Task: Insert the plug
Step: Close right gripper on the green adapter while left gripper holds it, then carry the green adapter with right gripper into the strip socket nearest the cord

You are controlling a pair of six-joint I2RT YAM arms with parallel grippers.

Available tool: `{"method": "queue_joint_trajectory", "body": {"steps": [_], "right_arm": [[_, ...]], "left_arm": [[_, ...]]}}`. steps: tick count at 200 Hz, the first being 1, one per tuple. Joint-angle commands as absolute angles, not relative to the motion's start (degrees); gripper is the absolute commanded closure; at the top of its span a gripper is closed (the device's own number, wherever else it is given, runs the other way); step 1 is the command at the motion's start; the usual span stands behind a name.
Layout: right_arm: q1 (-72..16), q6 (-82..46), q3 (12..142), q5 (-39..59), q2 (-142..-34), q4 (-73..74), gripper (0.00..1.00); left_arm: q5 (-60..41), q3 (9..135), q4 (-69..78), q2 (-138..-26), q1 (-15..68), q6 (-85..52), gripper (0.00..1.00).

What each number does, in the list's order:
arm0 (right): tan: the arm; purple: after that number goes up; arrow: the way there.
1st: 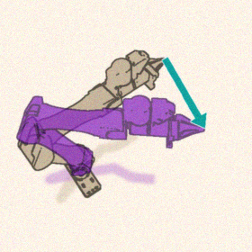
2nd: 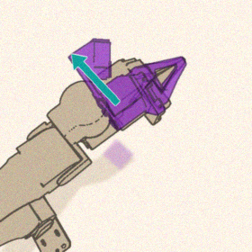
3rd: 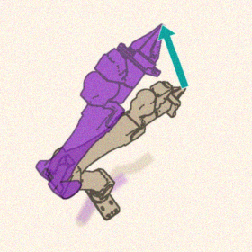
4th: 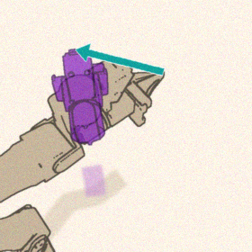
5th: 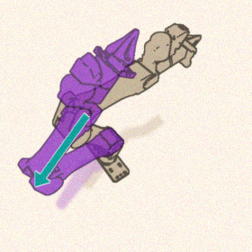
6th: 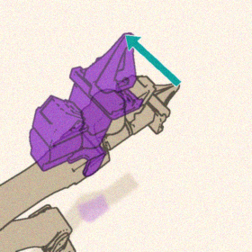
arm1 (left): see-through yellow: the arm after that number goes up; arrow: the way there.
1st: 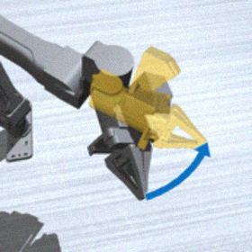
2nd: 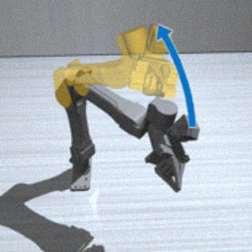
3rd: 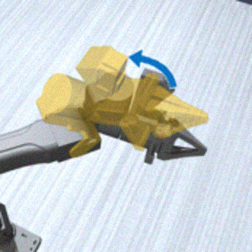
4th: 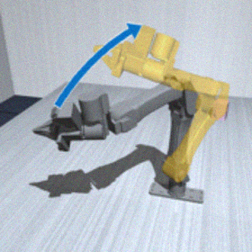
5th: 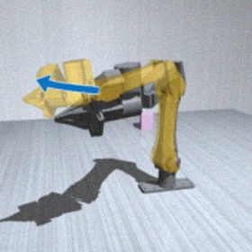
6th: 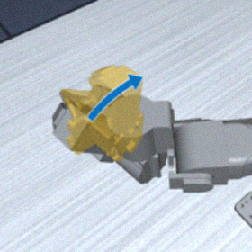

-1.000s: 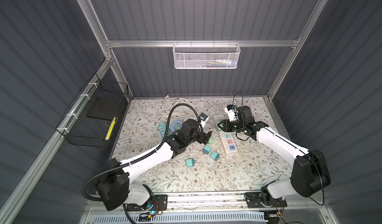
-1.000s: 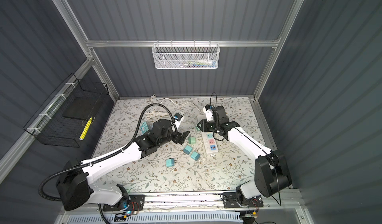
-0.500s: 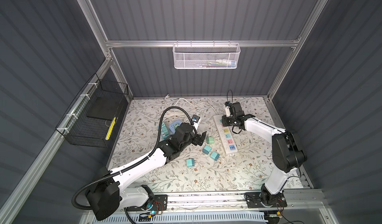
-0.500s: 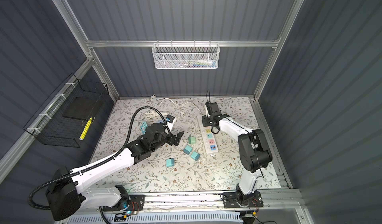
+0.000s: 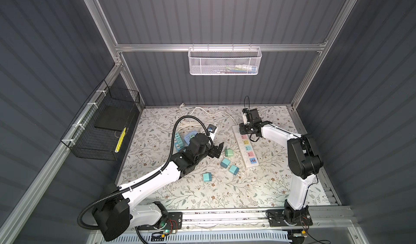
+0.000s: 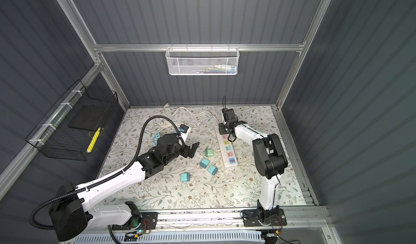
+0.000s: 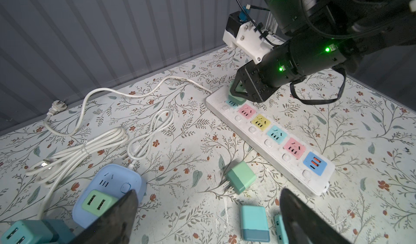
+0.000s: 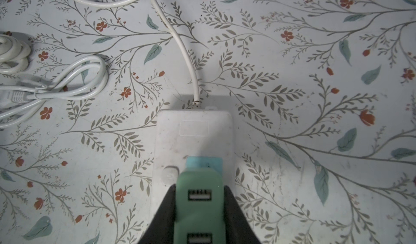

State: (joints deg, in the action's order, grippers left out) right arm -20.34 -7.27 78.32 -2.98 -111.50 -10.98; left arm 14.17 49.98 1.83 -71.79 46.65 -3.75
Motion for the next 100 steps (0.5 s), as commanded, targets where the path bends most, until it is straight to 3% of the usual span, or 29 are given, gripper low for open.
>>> {"method": "queue_joint_trajectory", "body": {"steps": [1,100], "right_arm": [[-20.04,-6.97,80.30,-3.07,-112.94,-11.38,0.82],[-20.04,-7.62,79.32,-2.33,-112.94,-8.22,0.83]], "left_arm": [[14.37,49.22,2.81,-70.91,46.14,-4.05,0.02],[12.66,49.15,3.74,-72.35,44.75,-4.44,0.02]]}}
